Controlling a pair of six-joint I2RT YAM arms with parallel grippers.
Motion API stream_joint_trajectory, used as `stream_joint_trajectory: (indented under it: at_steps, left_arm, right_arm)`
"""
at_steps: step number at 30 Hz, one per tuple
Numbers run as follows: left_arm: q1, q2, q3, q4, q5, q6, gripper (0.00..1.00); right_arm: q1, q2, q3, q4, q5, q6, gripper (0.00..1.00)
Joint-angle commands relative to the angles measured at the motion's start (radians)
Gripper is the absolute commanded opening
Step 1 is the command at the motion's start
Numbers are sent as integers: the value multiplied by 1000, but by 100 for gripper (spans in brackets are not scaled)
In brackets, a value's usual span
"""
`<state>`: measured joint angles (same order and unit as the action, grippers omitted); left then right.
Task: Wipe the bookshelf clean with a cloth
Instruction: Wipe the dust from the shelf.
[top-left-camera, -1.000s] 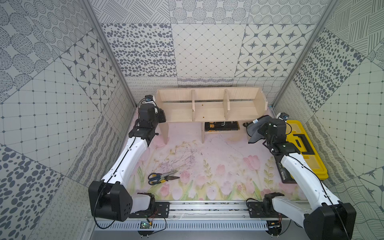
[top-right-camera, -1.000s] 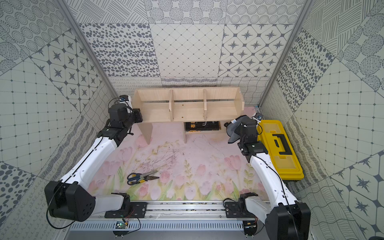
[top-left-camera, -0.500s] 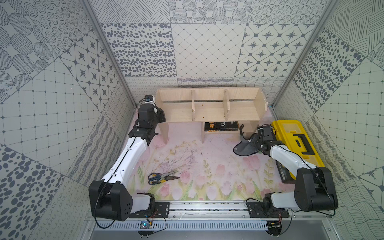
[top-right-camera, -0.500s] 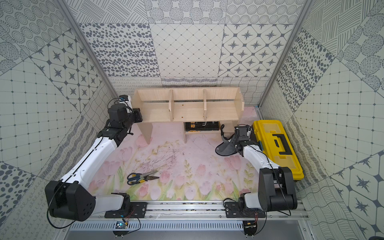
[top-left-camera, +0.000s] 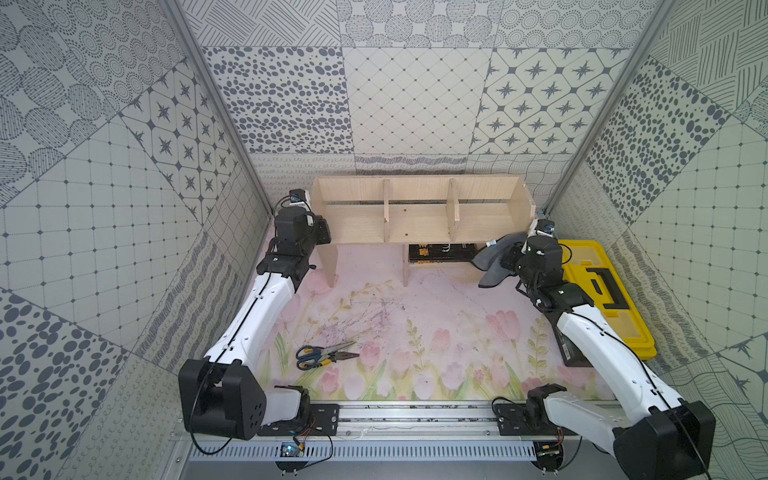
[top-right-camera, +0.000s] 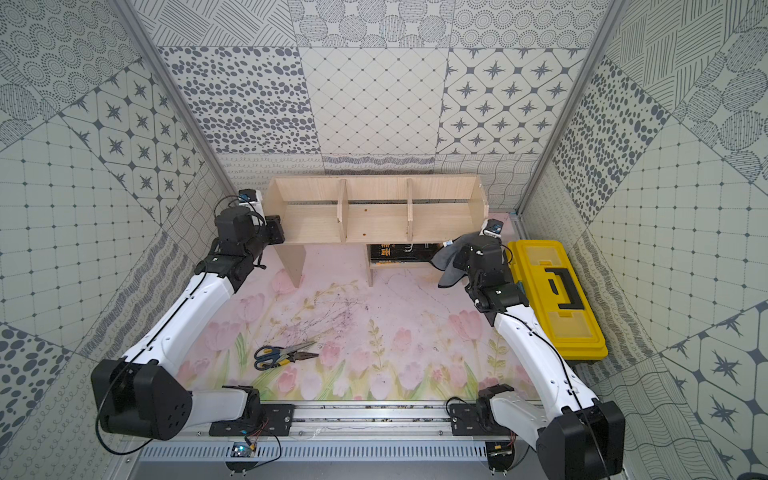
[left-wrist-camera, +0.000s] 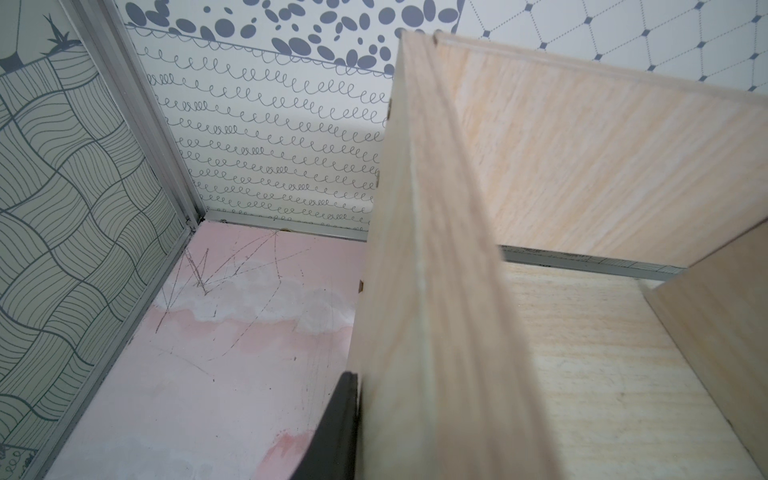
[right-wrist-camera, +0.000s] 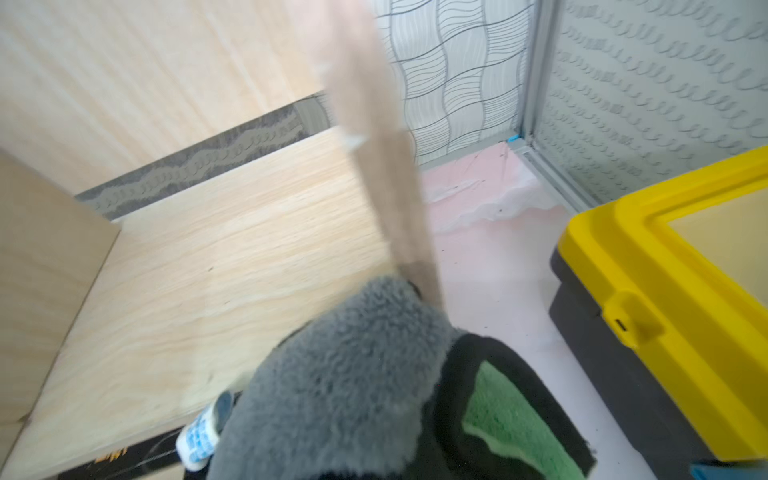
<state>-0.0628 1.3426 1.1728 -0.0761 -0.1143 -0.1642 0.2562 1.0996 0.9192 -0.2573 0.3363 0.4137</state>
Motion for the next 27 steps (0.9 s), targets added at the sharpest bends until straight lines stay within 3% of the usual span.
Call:
stream_joint_trajectory:
  at_steps: [1, 9, 13, 17, 22, 27]
  left_arm:
    - [7, 1, -2, -11, 122, -218, 0]
    - [3, -5, -4, -10, 117, -212, 0]
    - [2, -5, -4, -11, 116, -212, 0]
    - [2, -5, -2, -11, 116, -211, 0]
    - [2, -10, -2, -13, 106, -226, 0]
    - [4, -16, -7, -12, 95, -236, 0]
  right_arm:
    - [-28, 42, -52, 39, 35, 23, 0]
    - [-175, 128, -263, 186, -113, 173, 0]
    - [-208, 201, -256, 187, -163, 170, 0]
    - [-207, 131, -221, 161, -159, 143, 0]
    - [-146, 5, -110, 93, -108, 78, 0]
    - [56, -14, 5, 84, 2, -3, 0]
